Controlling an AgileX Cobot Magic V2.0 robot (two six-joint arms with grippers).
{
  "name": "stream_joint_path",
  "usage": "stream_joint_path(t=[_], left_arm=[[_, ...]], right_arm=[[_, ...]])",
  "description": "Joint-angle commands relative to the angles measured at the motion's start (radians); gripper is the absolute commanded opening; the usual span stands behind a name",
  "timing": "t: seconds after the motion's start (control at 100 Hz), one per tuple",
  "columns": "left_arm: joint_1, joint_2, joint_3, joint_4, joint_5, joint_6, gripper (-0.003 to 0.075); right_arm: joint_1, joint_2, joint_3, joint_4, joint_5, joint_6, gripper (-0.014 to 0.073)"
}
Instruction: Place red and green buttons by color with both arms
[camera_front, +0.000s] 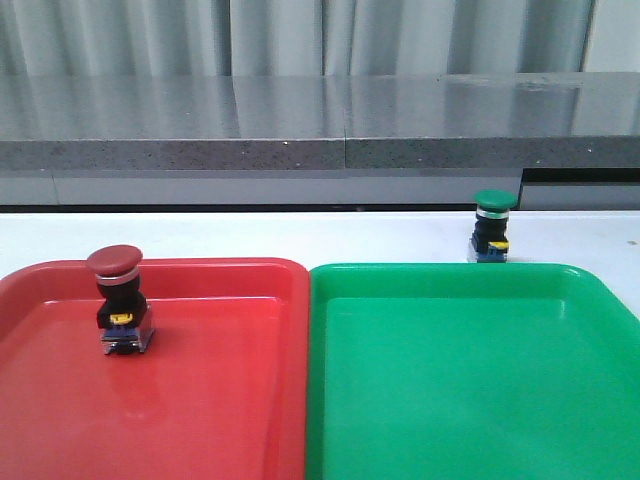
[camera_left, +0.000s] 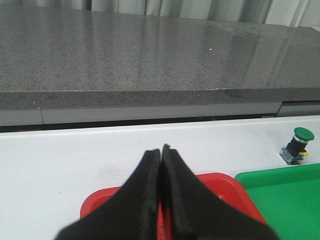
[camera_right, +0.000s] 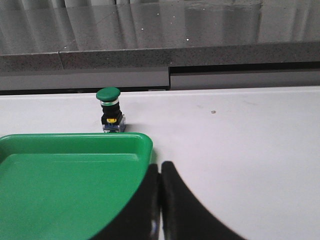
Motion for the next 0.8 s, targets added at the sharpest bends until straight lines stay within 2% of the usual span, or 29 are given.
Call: stream_joint_path(t=[0.0,0.38,0.52,0.79], left_arm=[[0.000,0.000,-0.029,-0.002,-0.075,-0.002,-0.0019],[0.000,0.000,-0.029,-0.002,-0.076,-0.002,-0.0019],[0.006,-0.011,-0.027,0.040,-0.076,-0.002,-0.0019],[0.151,-0.183,0.062,0.083,-0.076,-0.002,-0.0019]], right_arm=[[-0.007,-0.022,-0.014,-0.008,-0.073,0.000,-0.0067],[-0.007,-0.022,-0.014,-0.008,-0.073,0.000,-0.0067],[-0.007,-0.022,-0.014,-0.008,-0.073,0.000,-0.0067],[-0.007,-0.022,-0.014,-0.008,-0.073,0.000,-0.0067]])
